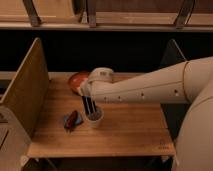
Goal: Place the eraser in the ceramic cup
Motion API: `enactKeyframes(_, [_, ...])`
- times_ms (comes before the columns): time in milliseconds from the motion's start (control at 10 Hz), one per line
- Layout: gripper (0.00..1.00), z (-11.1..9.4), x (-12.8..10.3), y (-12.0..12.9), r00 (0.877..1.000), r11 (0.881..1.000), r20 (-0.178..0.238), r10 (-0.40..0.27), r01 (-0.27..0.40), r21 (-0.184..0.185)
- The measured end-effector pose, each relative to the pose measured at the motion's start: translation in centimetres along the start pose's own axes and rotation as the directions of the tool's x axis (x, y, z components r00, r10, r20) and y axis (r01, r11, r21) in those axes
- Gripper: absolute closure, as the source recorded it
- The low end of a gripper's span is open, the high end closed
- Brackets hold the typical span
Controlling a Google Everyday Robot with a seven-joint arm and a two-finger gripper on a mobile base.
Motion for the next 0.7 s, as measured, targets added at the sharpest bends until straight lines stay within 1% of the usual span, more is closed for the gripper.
enactKeyframes(500, [0.95,-0.02,-0.01,0.05,1.000,1.000,0.000,0.001,-0.001,-0.001])
enactKeyframes(600, [0.96,-0.02,-0.01,0.05,1.000,1.000,0.000,0.001,-0.001,-0.001])
enactKeyframes(700, [0.99,-0.02,-0.01,0.05,1.000,1.000,0.000,0.001,-0.001,-0.001])
